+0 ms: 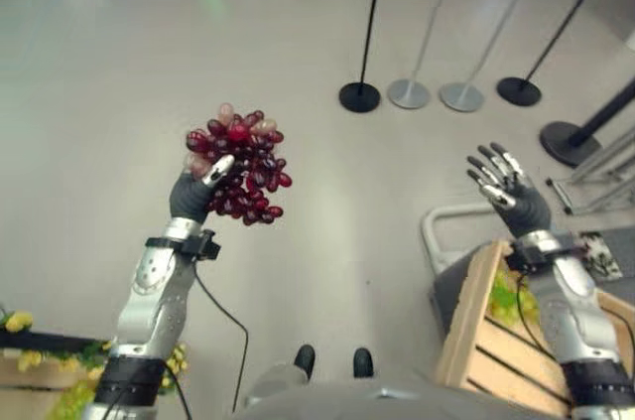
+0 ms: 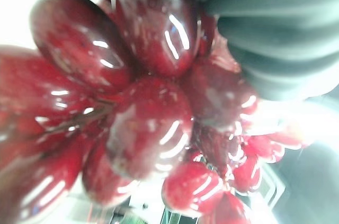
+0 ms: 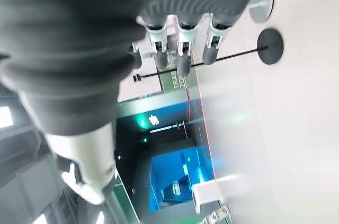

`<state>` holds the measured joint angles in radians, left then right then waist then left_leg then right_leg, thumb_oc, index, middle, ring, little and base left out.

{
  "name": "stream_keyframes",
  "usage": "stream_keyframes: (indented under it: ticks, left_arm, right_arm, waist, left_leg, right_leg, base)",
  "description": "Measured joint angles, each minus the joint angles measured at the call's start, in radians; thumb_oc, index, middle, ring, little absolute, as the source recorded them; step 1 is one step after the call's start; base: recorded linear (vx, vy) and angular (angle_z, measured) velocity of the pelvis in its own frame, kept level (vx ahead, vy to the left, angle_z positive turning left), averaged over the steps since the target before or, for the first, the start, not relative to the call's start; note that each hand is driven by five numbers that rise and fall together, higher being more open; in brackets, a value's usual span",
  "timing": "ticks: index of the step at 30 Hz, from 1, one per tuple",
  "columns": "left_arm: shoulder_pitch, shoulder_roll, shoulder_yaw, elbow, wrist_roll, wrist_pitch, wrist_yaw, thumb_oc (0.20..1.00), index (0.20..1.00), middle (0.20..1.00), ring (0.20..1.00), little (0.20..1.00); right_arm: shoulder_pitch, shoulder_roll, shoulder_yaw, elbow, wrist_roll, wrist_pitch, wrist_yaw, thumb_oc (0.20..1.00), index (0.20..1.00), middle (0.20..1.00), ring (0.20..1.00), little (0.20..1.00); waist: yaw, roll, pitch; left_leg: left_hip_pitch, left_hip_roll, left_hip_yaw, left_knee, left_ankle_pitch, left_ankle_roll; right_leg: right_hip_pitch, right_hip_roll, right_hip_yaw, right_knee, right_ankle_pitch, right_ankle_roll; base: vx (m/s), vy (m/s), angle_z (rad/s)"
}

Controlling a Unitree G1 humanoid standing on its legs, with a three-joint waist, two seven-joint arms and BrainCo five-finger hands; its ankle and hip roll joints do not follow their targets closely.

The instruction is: Pick up the fruits from the basket on one side to the basket on the other side

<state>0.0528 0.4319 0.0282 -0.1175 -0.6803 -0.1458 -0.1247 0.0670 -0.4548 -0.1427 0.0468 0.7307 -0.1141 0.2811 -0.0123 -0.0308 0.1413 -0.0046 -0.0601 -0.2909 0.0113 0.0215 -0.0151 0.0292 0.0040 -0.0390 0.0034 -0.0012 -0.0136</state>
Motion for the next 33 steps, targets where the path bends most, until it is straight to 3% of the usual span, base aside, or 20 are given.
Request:
stream_keyframes:
  ticks: [7, 15, 33]
  left_arm:
    - [0.002, -0.019, 0.009, -0.061, 0.0, -0.009, 0.021, 0.2, 0.2, 0.2, 0.2, 0.2]
    - [0.0, -0.034, 0.047, -0.095, 0.0, -0.022, 0.046, 0.2, 0.2, 0.2, 0.2, 0.2]
    - [-0.001, -0.035, 0.048, -0.096, 0.001, -0.036, 0.055, 0.2, 0.2, 0.2, 0.2, 0.2]
  right_arm:
    - [-0.002, 0.012, -0.014, 0.003, 0.009, -0.015, -0.013, 1.0, 1.0, 1.0, 1.0, 1.0]
    - [-0.006, 0.047, -0.023, 0.002, 0.008, -0.04, -0.04, 1.0, 1.0, 1.0, 1.0, 1.0]
    - [-0.009, 0.049, -0.024, 0.002, 0.008, -0.04, -0.049, 1.0, 1.0, 1.0, 1.0, 1.0]
  waist:
    - [-0.004, -0.004, -0.002]
    - [-0.002, -0.032, -0.02]
    - [-0.003, -0.04, -0.027]
  left_leg:
    - [0.033, 0.01, -0.013, -0.029, 0.001, -0.007]
    - [0.05, 0.008, -0.016, -0.041, 0.002, -0.006]
    - [0.07, 0.005, -0.016, -0.051, 0.003, -0.005]
  right_leg:
    - [0.046, 0.008, -0.022, -0.045, 0.003, -0.007]
    - [0.074, 0.006, -0.028, -0.07, 0.006, -0.011]
    - [0.097, 0.002, -0.035, -0.079, 0.003, -0.008]
  base:
    - [0.04, -0.031, 0.09]
    - [0.0, -0.002, 0.02]
    - [0.0, -0.004, 0.01]
